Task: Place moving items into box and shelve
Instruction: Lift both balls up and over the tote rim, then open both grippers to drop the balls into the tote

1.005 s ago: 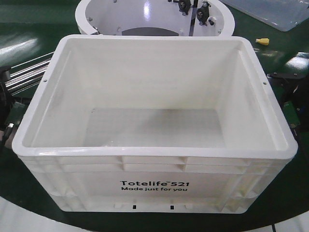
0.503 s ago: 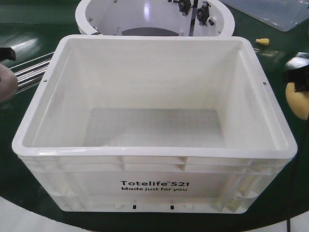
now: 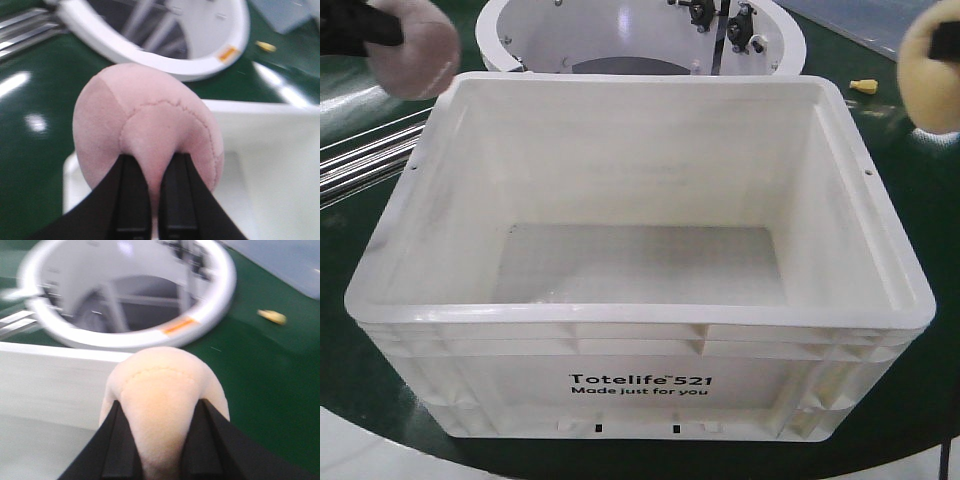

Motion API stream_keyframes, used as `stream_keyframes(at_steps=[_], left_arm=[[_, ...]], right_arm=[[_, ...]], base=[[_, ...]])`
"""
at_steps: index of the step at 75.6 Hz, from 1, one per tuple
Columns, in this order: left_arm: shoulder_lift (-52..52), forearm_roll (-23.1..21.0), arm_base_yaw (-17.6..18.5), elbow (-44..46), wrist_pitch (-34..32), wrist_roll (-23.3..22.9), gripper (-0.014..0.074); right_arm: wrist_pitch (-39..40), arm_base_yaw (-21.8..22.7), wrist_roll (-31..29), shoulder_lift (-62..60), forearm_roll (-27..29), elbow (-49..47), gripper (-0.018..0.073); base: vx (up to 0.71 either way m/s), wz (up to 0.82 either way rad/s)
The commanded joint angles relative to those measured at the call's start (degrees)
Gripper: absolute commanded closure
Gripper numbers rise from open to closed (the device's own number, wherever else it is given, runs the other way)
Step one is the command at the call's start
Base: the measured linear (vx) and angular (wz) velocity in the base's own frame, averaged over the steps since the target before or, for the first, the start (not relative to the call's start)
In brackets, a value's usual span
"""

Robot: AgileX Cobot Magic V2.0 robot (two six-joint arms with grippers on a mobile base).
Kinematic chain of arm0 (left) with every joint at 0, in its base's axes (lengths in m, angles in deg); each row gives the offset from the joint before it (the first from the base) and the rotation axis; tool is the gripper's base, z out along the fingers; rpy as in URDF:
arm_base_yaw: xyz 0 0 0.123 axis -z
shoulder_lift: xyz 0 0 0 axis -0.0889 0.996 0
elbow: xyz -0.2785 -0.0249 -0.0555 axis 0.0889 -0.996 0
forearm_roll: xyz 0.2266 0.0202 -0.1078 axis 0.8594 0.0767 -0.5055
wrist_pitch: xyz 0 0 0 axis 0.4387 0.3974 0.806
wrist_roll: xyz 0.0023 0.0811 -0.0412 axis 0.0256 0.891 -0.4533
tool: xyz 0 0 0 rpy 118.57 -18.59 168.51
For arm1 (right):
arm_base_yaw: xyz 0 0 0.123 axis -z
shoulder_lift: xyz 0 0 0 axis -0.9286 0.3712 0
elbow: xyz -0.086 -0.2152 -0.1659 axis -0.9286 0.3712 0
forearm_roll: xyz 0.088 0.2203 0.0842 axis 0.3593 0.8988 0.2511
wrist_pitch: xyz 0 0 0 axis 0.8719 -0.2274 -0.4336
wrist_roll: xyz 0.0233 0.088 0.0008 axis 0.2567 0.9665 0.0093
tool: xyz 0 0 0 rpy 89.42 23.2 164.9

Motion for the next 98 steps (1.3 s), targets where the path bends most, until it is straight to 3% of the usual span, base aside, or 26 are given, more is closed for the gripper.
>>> stream_keyframes(at_steps=[1, 16, 26, 37, 50, 65, 77, 87, 98], left_arm=[[-1.9, -6.1, 2.6, 2.0, -4.3, 2.0, 0.0596], [-1.8, -6.3, 9.4, 2.0, -4.2, 4.1, 0.0596], [-1.1, -6.4, 11.7, 2.0, -3.4, 7.5, 0.0594], [0.8, -6.1, 12.0, 2.0, -0.2, 8.4, 0.0567], [4.2, -6.1, 12.0, 2.0, 3.0, 8.4, 0.0433], [6.8, -6.1, 12.1, 2.0, 3.2, 8.4, 0.0188], [6.8, -6.1, 12.1, 2.0, 2.7, 10.4, 0.005], [6.8, -6.1, 12.1, 2.0, 2.8, 11.1, 0.002], [6.3, -6.1, 12.1, 2.1, 2.4, 10.7, 0.0021]], right_arm=[[5.7, -4.0, -2.4, -0.5, 6.1, -2.3, 0.0565], [5.3, -15.9, -2.4, 5.1, 5.7, -2.3, 0.0565], [5.5, -18.7, -2.3, 8.7, 5.8, -2.3, 0.0561], [7.1, -18.8, -1.0, 10.1, 6.2, -2.3, 0.0539], [8.0, -18.8, -1.3, 10.1, 5.5, -2.3, 0.0451], [7.5, -18.8, -1.7, 10.1, 5.3, -2.3, 0.0248], [7.4, -18.8, -1.4, 10.1, 2.7, -2.3, 0.0052], [7.0, -18.8, -1.2, 10.1, 1.8, -2.3, -0.0037], [6.7, -18.5, 0.6, 9.7, -1.4, -3.7, -0.0021]], base=[[0.0, 0.0], [0.0, 0.0], [0.0, 0.0], [0.0, 0.0], [0.0, 0.0], [0.0, 0.0], [0.0, 0.0], [0.0, 0.0], [0.0, 0.0]])
